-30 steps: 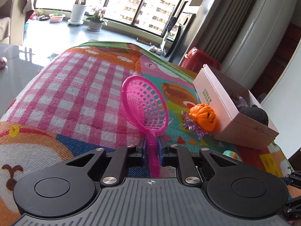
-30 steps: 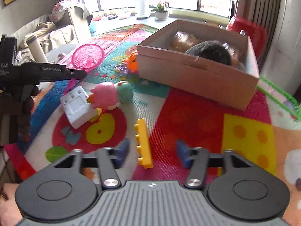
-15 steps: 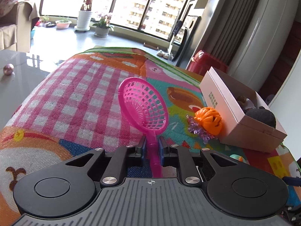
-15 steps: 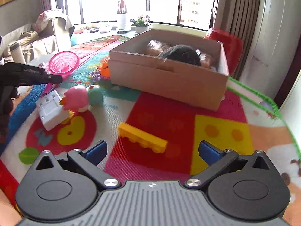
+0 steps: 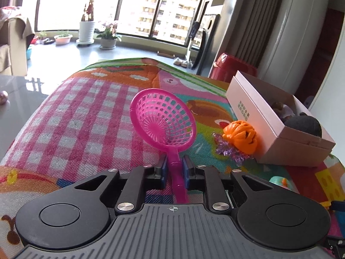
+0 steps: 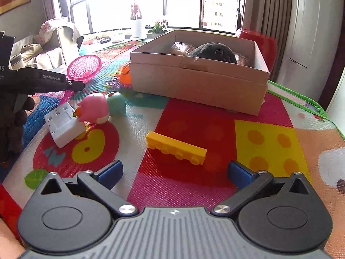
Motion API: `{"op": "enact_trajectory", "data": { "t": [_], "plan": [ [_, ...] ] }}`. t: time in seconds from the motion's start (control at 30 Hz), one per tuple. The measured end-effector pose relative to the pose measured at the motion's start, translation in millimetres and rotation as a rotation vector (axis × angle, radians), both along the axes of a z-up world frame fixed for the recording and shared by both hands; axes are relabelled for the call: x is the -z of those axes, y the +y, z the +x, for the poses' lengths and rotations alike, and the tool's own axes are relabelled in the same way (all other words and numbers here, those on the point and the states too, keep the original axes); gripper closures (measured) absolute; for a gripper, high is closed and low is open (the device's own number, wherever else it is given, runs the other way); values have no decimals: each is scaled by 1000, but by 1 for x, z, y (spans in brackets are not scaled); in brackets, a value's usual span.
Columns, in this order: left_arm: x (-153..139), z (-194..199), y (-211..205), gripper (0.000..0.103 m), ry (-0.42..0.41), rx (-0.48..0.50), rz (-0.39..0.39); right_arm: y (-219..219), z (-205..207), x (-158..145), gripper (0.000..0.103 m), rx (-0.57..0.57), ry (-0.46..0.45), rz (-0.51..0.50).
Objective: Organize objects
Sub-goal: 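Drop the pink strainer into the box with the left tool while the right regrasps the yellow brick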
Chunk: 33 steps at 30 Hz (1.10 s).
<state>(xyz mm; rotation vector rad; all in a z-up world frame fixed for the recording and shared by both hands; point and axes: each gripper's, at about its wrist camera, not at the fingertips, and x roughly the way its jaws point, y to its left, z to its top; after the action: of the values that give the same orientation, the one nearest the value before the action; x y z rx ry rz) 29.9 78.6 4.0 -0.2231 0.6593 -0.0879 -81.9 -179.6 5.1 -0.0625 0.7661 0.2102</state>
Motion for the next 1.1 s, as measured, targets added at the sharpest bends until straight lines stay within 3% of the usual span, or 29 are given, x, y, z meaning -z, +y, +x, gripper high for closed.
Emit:
{"op": "enact_trajectory", "data": {
  "t": [0.27,0.37,0.43,0.47,0.7,0.87,1.0,1.1],
  "plan": [
    [3,-4,10,84,-6,-7,-69,12,15,-4,2,53,9,50],
    [2,-5,10,85,-7,-8,-71,22,18,-4,14,63,-11,38],
    [2,-5,10,85,-10,-9,-72,26,20,-5,27,73,-24,21],
    [2,-6,10,85,-12,-9,-73,26,20,-6,39,77,-32,12],
    [1,-17,16,87,-10,-20,-129,26,7,-20,40,46,-110,-34],
    [-7,-35,7,88,-22,-13,-73,24,-7,-34,40,11,-181,-51],
    [-29,-52,4,88,-79,4,-90,18,-11,-35,40,6,-190,-46],
    [-62,-53,-5,88,-154,51,-101,11,-13,-34,40,13,-191,-33]
  ]
}}
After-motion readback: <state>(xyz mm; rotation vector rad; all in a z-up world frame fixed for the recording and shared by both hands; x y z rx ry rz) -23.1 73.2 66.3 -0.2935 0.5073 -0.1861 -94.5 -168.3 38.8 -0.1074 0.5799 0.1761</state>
